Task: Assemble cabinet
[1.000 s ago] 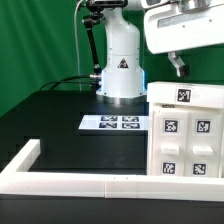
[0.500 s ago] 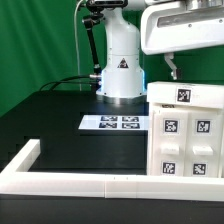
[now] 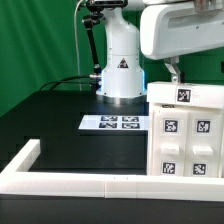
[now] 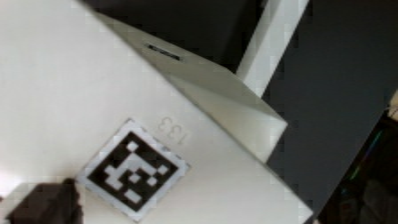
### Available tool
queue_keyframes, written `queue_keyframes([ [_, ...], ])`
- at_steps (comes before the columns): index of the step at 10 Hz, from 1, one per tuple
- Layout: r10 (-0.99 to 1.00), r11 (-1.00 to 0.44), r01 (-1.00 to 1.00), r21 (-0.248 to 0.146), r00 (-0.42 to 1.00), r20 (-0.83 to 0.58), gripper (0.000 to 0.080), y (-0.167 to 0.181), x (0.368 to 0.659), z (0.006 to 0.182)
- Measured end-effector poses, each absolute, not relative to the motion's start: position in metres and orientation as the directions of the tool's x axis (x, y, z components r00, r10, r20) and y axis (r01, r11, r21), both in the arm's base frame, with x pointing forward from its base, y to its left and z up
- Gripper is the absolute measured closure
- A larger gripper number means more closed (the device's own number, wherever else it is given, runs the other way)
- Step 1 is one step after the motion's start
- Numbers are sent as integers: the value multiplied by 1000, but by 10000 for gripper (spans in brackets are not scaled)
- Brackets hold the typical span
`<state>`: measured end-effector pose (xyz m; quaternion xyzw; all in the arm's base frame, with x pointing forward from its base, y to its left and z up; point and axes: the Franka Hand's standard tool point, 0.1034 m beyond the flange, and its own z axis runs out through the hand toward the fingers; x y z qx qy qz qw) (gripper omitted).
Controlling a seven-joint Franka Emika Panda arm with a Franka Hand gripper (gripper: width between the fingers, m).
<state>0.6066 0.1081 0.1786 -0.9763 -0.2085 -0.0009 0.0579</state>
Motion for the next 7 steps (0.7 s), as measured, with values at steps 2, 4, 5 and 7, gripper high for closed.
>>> queue_keyframes([
  [2, 613, -785, 614, -83, 789, 33, 2, 106, 606, 176],
  [4, 804, -593, 804, -40, 594, 19, 2, 101, 607, 176],
  [5, 862, -507, 861, -34, 508, 8, 2, 98, 610, 177],
  [7, 902, -431, 902, -30, 432, 10, 2, 95, 613, 177],
])
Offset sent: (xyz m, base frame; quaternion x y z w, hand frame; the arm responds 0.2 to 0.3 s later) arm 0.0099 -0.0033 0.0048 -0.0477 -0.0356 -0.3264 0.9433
